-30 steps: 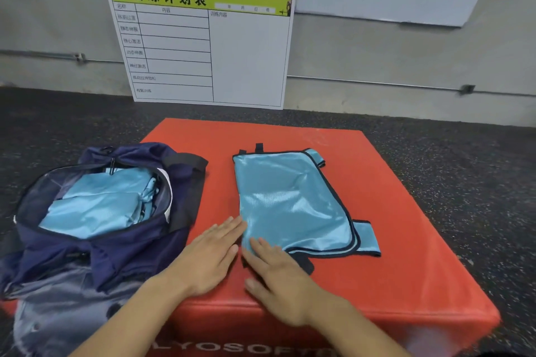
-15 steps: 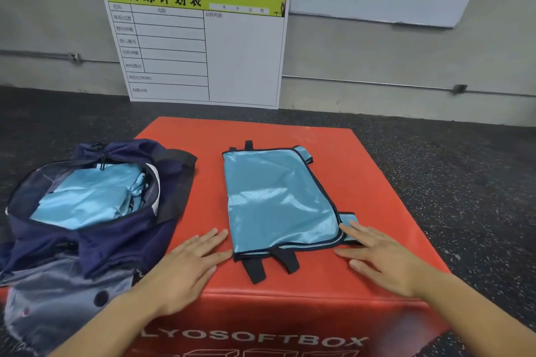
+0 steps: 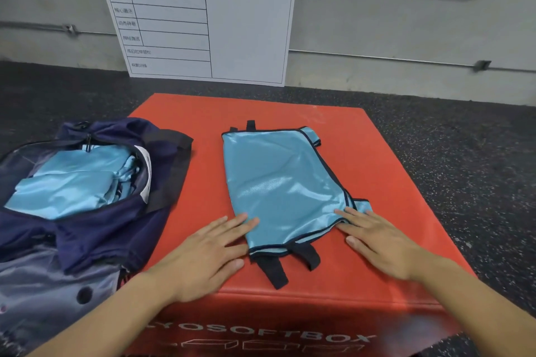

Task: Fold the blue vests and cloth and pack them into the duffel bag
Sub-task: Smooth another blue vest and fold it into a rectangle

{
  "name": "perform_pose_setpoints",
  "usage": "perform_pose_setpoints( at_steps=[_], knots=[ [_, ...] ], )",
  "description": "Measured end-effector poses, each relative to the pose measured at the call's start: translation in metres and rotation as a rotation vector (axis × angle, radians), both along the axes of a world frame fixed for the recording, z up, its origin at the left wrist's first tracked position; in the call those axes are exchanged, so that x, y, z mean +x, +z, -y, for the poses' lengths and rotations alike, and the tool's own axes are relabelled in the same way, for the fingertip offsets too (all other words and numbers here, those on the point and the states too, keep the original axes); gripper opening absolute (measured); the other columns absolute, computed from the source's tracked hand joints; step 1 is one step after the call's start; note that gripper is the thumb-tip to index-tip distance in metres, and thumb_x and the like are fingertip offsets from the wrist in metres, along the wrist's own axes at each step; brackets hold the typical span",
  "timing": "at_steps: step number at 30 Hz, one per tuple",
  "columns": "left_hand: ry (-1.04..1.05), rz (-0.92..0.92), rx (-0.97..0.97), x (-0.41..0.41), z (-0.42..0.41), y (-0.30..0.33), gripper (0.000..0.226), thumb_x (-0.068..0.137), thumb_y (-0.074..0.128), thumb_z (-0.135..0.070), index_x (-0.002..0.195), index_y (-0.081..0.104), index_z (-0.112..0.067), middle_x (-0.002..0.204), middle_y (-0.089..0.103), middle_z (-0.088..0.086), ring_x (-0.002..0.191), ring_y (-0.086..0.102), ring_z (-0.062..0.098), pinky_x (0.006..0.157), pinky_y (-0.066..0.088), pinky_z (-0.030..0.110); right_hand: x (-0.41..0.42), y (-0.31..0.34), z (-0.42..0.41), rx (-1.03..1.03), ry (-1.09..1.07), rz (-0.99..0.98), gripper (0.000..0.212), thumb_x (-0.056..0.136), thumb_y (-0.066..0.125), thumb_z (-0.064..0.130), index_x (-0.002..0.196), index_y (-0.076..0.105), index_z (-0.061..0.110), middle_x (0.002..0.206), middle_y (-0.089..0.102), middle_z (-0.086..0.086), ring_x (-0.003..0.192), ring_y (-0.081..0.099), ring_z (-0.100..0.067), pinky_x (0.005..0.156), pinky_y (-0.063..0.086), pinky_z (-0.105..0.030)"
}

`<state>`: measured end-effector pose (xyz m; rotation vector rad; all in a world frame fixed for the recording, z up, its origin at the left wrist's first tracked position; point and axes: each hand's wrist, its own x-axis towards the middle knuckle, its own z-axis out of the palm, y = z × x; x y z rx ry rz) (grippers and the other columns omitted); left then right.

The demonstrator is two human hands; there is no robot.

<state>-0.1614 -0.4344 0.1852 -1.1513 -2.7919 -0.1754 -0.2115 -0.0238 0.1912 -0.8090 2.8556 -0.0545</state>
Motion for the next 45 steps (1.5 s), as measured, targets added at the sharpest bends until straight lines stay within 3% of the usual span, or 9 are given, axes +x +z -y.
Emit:
perform_pose_setpoints(
  at_steps=[7, 11, 14, 19, 25, 29, 36, 41, 45],
  knots=[
    [0.011, 0.256, 0.209, -0.005, -0.006, 0.001, 0.046, 0.107, 0.037, -0.041, 0.153, 0.039, -0.035, 0.16, 0.026, -0.024, 0.148, 0.011, -0.011, 0.122, 0.007, 0.018, -0.001, 0.013, 0.005, -0.126, -0.018, 0.004, 0.047, 0.105, 0.035, 0.04, 0.151, 0.044, 0.037, 0.153, 0.014, 0.034, 0.144, 0.013, 0.012, 0.126, 0.011, -0.028],
    [0.075, 0.482, 0.494, 0.0, 0.002, 0.017, 0.022, 0.106, 0.045, -0.043, 0.11, 0.067, -0.038, 0.112, 0.062, -0.031, 0.109, 0.054, -0.011, 0.102, 0.044, 0.027, 0.006, 0.025, 0.004, -0.216, -0.054, 0.062, 0.046, 0.096, 0.068, 0.028, 0.137, 0.058, 0.048, 0.149, 0.042, 0.029, 0.138, 0.03, 0.015, 0.122, 0.017, -0.02],
    [0.174, 0.665, 0.71, 0.007, 0.009, 0.033, 0.051, 0.101, 0.043, -0.058, 0.094, 0.073, -0.017, 0.087, 0.064, -0.023, 0.085, 0.056, -0.007, 0.086, 0.051, 0.036, 0.018, 0.037, 0.01, -0.4, -0.113, 0.254, 0.035, 0.087, 0.08, 0.023, 0.113, 0.074, 0.045, 0.119, 0.07, 0.027, 0.114, 0.062, 0.005, 0.108, 0.043, -0.029],
    [0.427, 0.804, 1.045, 0.003, 0.026, 0.047, 0.065, 0.102, 0.034, -0.063, 0.107, 0.08, -0.017, 0.111, 0.077, 0.003, 0.108, 0.069, 0.034, 0.107, 0.045, 0.043, 0.029, 0.076, 0.03, -0.724, -0.122, 0.508, 0.034, 0.088, 0.072, -0.007, 0.114, 0.075, 0.014, 0.113, 0.076, 0.005, 0.105, 0.068, -0.004, 0.092, 0.046, -0.014],
    [0.652, 0.925, 1.005, -0.014, 0.021, 0.04, 0.038, 0.103, 0.051, -0.038, 0.108, 0.079, -0.012, 0.107, 0.077, 0.009, 0.095, 0.071, 0.028, 0.099, 0.049, 0.046, -0.006, 0.047, 0.032, -0.855, -0.459, 0.5, 0.051, 0.086, 0.078, 0.005, 0.127, 0.07, 0.034, 0.133, 0.067, 0.014, 0.125, 0.06, -0.003, 0.112, 0.043, -0.027],
    [0.697, 0.912, 0.982, -0.017, 0.017, 0.039, 0.027, 0.103, 0.055, -0.029, 0.108, 0.079, -0.017, 0.102, 0.078, 0.006, 0.076, 0.069, 0.016, 0.072, 0.049, 0.028, -0.011, 0.035, 0.032, -0.924, -0.655, 0.634, 0.052, 0.094, 0.072, 0.013, 0.139, 0.058, 0.035, 0.121, 0.074, 0.003, 0.108, 0.072, -0.012, 0.091, 0.055, -0.026],
    [0.569, 0.901, 0.888, -0.022, 0.022, 0.037, 0.025, 0.105, 0.052, -0.026, 0.113, 0.075, -0.03, 0.081, 0.071, -0.012, 0.064, 0.055, 0.001, 0.059, 0.042, 0.018, 0.013, 0.064, 0.014, -1.09, -0.497, 1.075, 0.042, 0.107, 0.04, 0.036, 0.148, 0.052, 0.03, 0.146, 0.059, 0.003, 0.137, 0.054, -0.019, 0.115, 0.038, -0.042],
    [0.519, 0.793, 0.997, -0.034, 0.016, 0.035, 0.02, 0.099, 0.062, -0.022, 0.11, 0.077, -0.029, 0.101, 0.075, -0.019, 0.092, 0.064, -0.01, 0.087, 0.045, 0.014, 0.014, 0.047, 0.03, -1.01, -0.567, 0.653, 0.027, 0.096, 0.064, 0.024, 0.118, 0.077, 0.016, 0.121, 0.074, 0.001, 0.122, 0.065, -0.016, 0.109, 0.045, -0.028],
    [0.547, 0.759, 1.076, -0.045, 0.013, 0.031, 0.019, 0.096, 0.067, -0.021, 0.106, 0.079, -0.031, 0.085, 0.068, -0.013, 0.092, 0.062, 0.003, 0.093, 0.043, 0.023, 0.004, 0.046, 0.04, -1.129, -0.62, 0.415, 0.019, 0.09, 0.074, 0.019, 0.108, 0.08, 0.018, 0.11, 0.078, 0.006, 0.11, 0.068, -0.006, 0.089, 0.046, -0.012]
  ],
)
